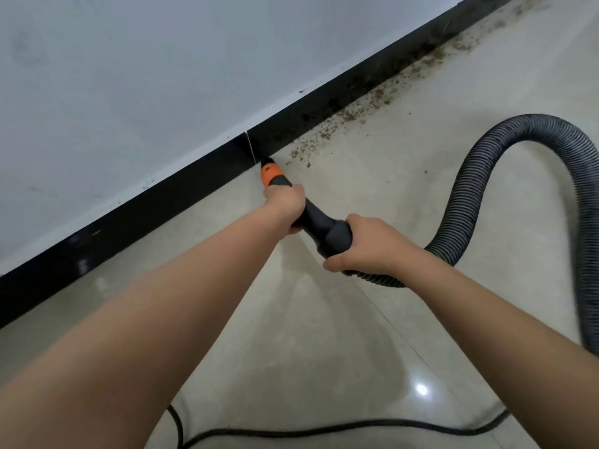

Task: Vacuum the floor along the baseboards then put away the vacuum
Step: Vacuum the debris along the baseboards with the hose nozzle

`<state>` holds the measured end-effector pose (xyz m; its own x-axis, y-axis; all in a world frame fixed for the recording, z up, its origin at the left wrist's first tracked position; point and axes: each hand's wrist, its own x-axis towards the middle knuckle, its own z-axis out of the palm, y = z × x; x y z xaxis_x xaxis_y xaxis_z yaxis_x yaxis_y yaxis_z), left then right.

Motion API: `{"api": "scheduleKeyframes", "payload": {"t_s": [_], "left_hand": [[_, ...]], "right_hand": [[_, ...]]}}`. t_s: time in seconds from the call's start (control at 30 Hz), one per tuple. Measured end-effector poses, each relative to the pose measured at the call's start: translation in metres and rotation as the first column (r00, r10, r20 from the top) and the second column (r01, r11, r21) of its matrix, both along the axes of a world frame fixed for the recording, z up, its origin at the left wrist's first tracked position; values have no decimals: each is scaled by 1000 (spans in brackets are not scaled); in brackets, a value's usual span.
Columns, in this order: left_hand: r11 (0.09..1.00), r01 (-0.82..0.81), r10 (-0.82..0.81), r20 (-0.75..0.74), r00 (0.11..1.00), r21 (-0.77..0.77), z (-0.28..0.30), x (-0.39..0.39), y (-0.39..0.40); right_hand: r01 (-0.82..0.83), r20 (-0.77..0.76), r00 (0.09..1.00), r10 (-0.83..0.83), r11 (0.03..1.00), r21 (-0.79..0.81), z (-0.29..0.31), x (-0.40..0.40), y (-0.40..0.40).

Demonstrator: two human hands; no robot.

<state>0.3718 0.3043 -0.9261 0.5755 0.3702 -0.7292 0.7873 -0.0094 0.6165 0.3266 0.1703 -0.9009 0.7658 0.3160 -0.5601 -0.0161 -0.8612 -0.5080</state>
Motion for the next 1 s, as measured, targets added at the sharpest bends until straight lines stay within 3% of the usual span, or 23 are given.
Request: {"api": "scheduleKeyframes", "payload": {"t_s": [0.27,0.73,1.0], "left_hand": [[990,89,-87,23,996,-113,9,10,-28],[977,33,-35,-7,999,-209,29,3,-74],[977,-99,106,28,994,-187,15,8,-78]], "right_hand": [[-119,-181,979,98,987,-106,43,29,-29],[-111,-226,971,75,983,-150,64,30,-66],[-84,-196,978,65,993,-88,48,28,-68]]}}
